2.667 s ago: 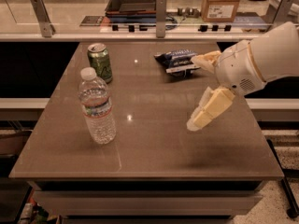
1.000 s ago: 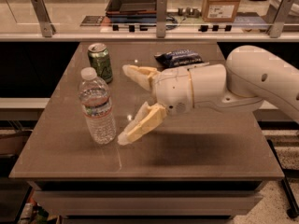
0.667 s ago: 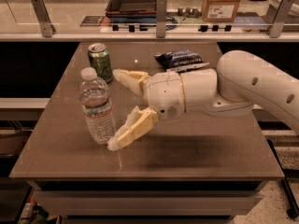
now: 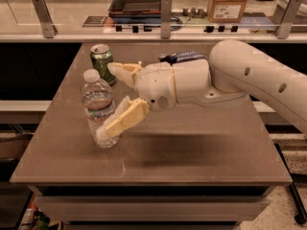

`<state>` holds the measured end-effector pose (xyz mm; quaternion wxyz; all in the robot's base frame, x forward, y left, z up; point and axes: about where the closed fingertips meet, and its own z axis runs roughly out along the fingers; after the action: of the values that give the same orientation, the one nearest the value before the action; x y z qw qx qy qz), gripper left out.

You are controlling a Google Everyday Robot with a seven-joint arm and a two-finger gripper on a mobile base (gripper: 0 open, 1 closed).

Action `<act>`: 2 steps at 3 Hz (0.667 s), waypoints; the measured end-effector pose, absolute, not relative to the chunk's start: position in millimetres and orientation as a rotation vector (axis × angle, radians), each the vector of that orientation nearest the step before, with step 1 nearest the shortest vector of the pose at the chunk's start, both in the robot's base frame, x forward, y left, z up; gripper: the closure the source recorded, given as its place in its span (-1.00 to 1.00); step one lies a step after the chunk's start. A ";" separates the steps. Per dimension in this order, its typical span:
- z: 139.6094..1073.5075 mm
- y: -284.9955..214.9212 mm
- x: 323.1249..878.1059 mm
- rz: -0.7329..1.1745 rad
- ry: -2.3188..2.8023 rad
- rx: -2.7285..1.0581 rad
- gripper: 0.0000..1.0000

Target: Pick water bottle

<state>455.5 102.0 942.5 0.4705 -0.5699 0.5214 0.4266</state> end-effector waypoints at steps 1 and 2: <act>948.8 114.4 472.5 1.029 1.275 -1.417 -0.62; 950.0 116.9 470.0 1.031 1.270 -1.422 -0.16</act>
Offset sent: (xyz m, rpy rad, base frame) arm 0.0143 0.0102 0.0052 -0.0132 -0.0113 0.0041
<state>470.0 116.9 950.0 0.4679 -0.5799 0.5176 0.4205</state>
